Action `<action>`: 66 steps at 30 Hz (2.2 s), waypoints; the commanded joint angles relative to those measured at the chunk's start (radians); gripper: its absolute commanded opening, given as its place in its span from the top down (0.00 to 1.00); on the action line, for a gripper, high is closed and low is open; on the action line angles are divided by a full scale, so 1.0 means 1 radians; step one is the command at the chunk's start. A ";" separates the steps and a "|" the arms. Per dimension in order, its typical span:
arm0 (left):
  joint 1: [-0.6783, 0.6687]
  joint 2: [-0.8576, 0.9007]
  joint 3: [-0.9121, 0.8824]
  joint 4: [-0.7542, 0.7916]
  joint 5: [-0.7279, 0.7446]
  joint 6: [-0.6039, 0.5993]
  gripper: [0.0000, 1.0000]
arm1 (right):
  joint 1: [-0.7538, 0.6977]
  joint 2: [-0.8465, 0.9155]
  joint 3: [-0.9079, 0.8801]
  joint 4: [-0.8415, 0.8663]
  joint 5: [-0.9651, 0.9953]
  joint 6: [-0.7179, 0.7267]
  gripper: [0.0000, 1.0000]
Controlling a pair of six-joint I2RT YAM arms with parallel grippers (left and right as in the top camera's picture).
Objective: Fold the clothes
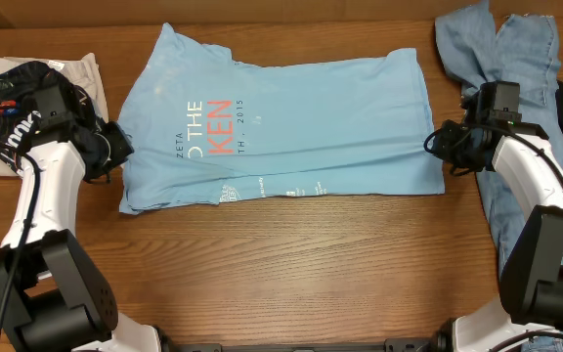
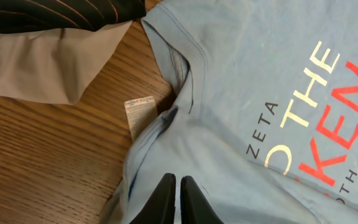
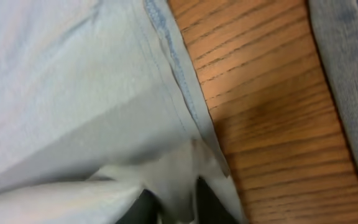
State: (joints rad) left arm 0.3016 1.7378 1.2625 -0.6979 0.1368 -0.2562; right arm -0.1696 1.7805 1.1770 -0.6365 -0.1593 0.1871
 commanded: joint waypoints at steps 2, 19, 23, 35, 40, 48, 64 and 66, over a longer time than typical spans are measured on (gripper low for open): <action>-0.008 0.009 0.001 0.003 -0.013 -0.010 0.73 | 0.001 0.002 0.001 0.015 -0.004 -0.001 0.44; -0.009 0.009 -0.001 -0.325 0.026 -0.010 0.66 | 0.001 0.002 0.001 -0.123 -0.030 -0.001 0.42; -0.010 0.009 -0.041 -0.323 0.040 -0.002 0.68 | 0.001 0.002 0.001 -0.154 -0.030 -0.001 0.42; -0.010 0.009 -0.222 -0.132 0.066 -0.006 0.64 | 0.001 0.002 0.001 -0.201 -0.029 -0.001 0.42; -0.010 0.009 -0.222 -0.075 0.086 -0.006 0.63 | 0.001 0.002 0.001 -0.211 -0.029 -0.002 0.42; -0.010 0.009 -0.222 -0.050 0.096 -0.006 0.63 | 0.001 0.002 0.001 -0.211 -0.029 -0.002 0.42; -0.010 0.009 -0.219 0.188 0.646 0.077 0.96 | 0.001 0.002 0.001 -0.211 -0.029 -0.002 0.42; -0.017 0.009 -0.219 0.267 0.739 0.075 0.96 | 0.001 0.002 0.001 -0.211 -0.029 -0.002 0.42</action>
State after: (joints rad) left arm 0.2977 1.7397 1.0389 -0.4786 0.6239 -0.2169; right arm -0.1696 1.7805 1.1770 -0.8497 -0.1799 0.1833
